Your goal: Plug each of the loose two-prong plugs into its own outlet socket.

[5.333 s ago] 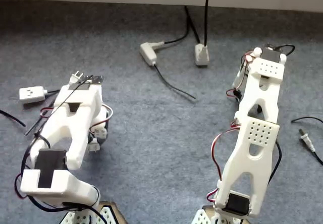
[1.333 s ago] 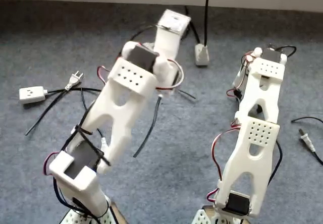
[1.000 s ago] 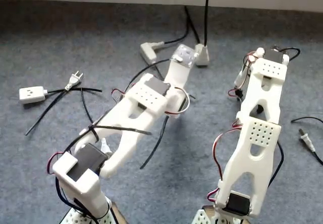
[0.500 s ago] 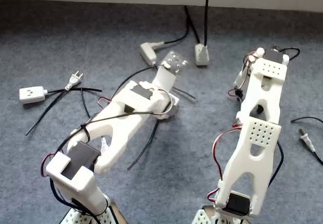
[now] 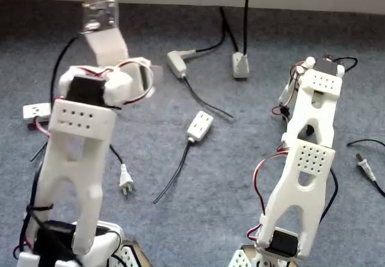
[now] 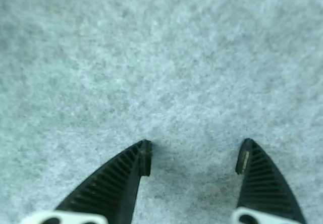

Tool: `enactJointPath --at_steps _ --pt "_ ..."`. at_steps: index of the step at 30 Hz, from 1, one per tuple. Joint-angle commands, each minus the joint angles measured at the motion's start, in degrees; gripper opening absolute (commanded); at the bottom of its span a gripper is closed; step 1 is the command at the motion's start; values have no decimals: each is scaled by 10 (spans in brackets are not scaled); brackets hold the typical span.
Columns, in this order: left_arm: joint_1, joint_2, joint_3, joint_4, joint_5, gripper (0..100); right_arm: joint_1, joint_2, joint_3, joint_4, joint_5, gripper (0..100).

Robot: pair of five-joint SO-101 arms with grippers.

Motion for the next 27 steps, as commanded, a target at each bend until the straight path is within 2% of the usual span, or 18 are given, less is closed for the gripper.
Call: enactJointPath --at_steps 1,4,8,20,24,27 --pt "-78 -69 -27 114 50 248 14 7 -2 7 -8 268" --pt "-115 -69 -2 156 50 251 14 7 -2 8 -8 268" --pt "-138 -69 55 164 50 252 14 7 -2 8 -8 268" --pt "-122 -71 258 183 46 250 14 7 -2 8 -8 268" --pt "-102 -69 337 179 -25 248 14 7 -2 8 -8 268" --pt "-80 -69 368 162 -46 248 14 7 -2 9 -8 268"
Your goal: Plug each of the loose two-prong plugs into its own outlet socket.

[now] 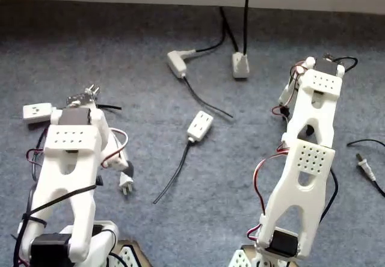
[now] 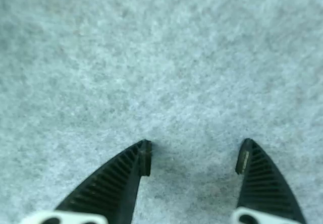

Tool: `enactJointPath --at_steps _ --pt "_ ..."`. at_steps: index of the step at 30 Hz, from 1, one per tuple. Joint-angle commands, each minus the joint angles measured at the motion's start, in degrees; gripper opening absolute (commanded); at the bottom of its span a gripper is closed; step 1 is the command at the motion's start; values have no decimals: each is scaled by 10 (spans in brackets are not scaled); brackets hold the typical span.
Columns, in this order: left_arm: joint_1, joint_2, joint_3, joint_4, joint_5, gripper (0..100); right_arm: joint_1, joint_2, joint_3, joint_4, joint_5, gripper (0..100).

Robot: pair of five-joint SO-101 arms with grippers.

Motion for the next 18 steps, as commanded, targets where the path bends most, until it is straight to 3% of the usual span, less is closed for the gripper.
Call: enactJointPath --at_steps 1,11,18 --pt "36 -13 40 -33 -35 248 14 7 -2 9 -8 268" --pt "38 -18 156 -244 -30 248 14 7 -2 9 -8 268" --pt "51 -14 204 -345 52 248 14 7 -2 9 -8 268"
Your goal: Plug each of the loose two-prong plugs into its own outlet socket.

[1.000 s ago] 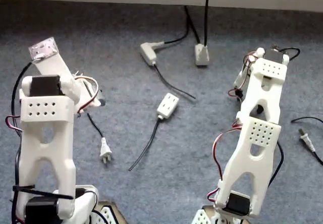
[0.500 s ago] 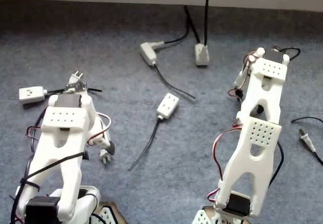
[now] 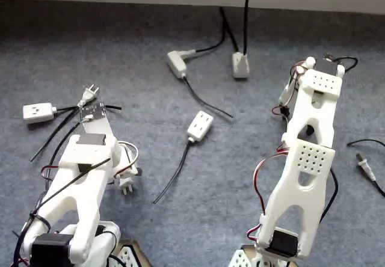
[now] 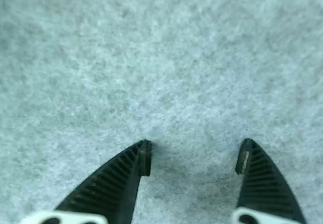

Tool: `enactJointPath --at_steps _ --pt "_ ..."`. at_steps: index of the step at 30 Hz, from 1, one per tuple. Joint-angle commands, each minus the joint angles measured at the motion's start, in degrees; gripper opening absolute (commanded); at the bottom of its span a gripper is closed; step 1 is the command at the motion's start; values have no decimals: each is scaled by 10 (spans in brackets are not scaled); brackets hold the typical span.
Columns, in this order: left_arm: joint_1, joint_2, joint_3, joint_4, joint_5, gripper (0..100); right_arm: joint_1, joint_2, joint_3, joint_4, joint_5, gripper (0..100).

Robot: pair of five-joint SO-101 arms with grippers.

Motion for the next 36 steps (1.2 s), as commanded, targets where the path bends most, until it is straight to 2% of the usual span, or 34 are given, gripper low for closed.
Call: enactJointPath --at_steps 1,5,10,22,27,36 --pt "24 -14 18 -59 30 248 14 7 -2 9 -8 268" --pt "29 -14 34 -70 32 221 14 7 -2 9 -8 268" --pt "25 -17 29 -71 27 45 14 7 -2 9 -8 268" --pt "27 -18 29 -68 25 62 14 7 -2 9 -8 268" --pt "25 -18 29 -47 -88 63 14 7 -2 9 -8 268" --pt "25 -18 -5 31 -128 64 14 7 -2 9 -8 268"
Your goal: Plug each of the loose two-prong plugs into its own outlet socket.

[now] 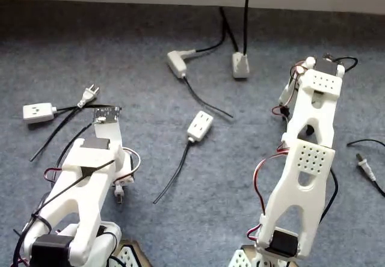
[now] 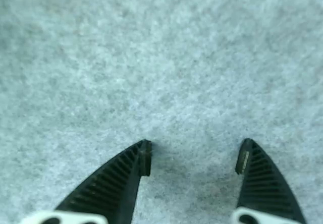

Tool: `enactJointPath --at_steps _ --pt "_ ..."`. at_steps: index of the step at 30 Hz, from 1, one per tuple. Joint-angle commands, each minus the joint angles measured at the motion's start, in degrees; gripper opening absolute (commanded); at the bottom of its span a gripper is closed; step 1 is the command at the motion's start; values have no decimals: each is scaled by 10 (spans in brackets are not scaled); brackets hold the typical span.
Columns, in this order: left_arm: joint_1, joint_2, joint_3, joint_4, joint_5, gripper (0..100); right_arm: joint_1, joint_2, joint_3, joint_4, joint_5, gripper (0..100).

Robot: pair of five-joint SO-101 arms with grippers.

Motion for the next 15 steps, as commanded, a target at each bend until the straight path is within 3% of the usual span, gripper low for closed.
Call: enactJointPath --at_steps 1,5,11,15 --pt "7 -12 -29 36 -32 64 13 7 -2 9 -8 268" --pt "7 -12 -31 34 -39 74 13 7 -2 9 -8 268" --pt "9 -12 -29 34 -38 212 13 7 -2 9 -8 268" --pt "8 -7 -28 37 -39 175 13 7 -2 8 -8 268"
